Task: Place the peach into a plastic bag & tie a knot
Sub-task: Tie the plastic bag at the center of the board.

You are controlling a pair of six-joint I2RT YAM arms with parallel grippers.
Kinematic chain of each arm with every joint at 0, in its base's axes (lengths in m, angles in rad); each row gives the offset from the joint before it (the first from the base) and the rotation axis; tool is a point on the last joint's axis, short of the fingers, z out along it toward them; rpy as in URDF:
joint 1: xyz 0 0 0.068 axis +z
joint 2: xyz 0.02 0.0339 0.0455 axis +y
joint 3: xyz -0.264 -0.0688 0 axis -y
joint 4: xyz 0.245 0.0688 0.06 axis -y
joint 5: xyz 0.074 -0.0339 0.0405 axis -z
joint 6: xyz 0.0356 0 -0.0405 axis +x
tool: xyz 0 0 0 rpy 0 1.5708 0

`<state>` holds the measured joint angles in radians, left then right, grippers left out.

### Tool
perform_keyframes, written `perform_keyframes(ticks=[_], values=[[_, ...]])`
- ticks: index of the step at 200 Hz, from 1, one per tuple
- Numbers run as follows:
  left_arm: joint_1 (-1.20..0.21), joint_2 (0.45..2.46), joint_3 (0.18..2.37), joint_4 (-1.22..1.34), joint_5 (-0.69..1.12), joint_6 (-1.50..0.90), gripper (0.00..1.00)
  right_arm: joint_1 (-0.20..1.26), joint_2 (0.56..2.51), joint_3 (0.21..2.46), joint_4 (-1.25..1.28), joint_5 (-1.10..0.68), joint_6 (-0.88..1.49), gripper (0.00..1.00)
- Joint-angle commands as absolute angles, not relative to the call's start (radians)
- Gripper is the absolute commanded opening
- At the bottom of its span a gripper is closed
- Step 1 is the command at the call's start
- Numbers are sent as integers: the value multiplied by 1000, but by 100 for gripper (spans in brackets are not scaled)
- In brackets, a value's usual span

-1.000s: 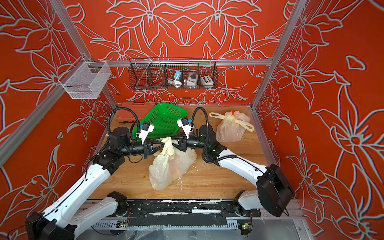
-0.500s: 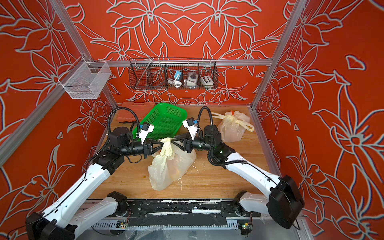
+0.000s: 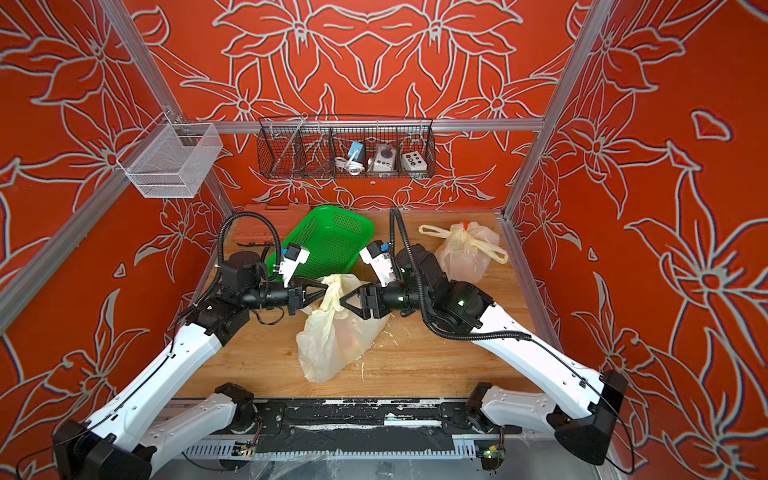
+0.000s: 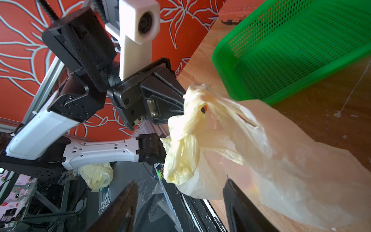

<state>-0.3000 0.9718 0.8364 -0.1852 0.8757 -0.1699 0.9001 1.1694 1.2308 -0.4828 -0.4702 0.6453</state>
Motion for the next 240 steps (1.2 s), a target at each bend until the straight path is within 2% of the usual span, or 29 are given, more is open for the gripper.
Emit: perform_keyframes(ticks=[1, 37, 69, 103, 122, 190, 224, 240], values=[[-293, 980, 863, -160, 908, -153, 0, 919, 1210, 1263, -547, -439, 664, 70], [-292, 980, 849, -133, 918, -167, 0, 923, 1267, 1289, -504, -466, 679, 66], [-293, 982, 851, -136, 933, -162, 0, 923, 1287, 1291, -455, -484, 717, 57], [-293, 982, 864, -166, 936, -148, 0, 913, 1281, 1276, -443, -496, 735, 20], [-292, 972, 908, -273, 931, -106, 0, 868, 1245, 1257, -484, -510, 715, 0], [-230, 909, 968, -497, 1006, -81, 0, 645, 1104, 1109, -611, -578, 621, 0], [-176, 926, 955, -524, 1001, -100, 0, 575, 1087, 1068, -580, -702, 610, 0], [-151, 938, 947, -527, 962, -119, 0, 544, 1085, 1063, -644, -637, 573, 0]])
